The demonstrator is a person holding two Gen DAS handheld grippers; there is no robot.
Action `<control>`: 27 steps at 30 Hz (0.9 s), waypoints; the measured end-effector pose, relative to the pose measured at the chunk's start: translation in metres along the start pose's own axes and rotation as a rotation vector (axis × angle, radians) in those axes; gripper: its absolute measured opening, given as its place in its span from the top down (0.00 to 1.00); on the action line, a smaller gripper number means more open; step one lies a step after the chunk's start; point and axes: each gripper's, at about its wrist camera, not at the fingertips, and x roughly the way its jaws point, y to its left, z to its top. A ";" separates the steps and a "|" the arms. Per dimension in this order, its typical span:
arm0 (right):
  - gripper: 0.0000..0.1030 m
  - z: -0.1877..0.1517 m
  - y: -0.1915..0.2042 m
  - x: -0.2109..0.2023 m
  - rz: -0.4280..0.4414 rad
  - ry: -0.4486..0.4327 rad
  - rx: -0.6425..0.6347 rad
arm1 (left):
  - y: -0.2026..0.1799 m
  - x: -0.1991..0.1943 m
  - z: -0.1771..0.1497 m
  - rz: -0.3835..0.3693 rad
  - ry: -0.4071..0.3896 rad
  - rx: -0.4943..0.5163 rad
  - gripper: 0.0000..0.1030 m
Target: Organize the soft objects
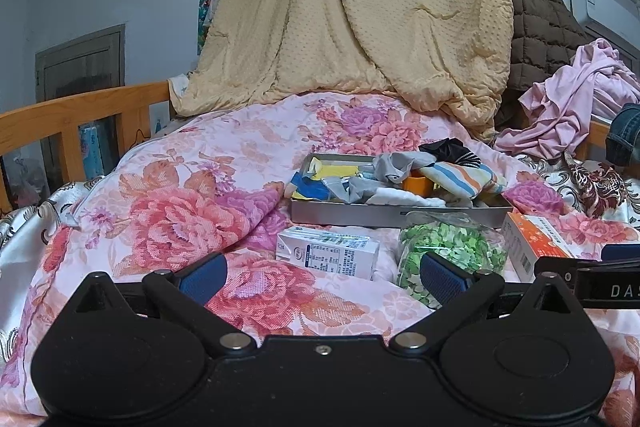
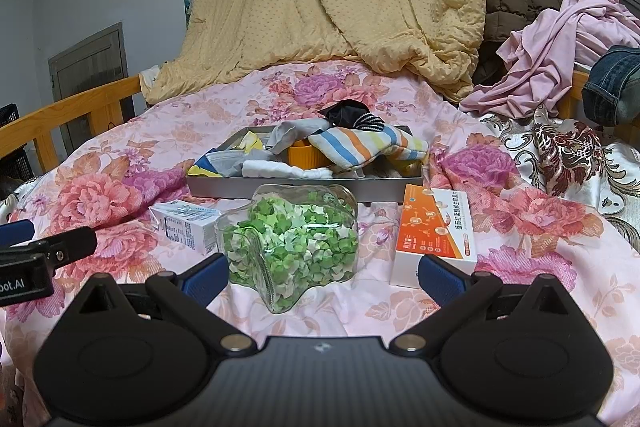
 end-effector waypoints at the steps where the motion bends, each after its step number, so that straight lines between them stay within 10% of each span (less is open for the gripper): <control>1: 0.00 0.000 0.000 0.000 0.000 0.001 0.000 | 0.000 0.000 0.000 0.002 0.000 0.000 0.01; 27: 0.00 -0.001 0.000 0.003 0.014 0.020 -0.005 | -0.001 0.001 -0.003 0.015 0.005 0.009 0.01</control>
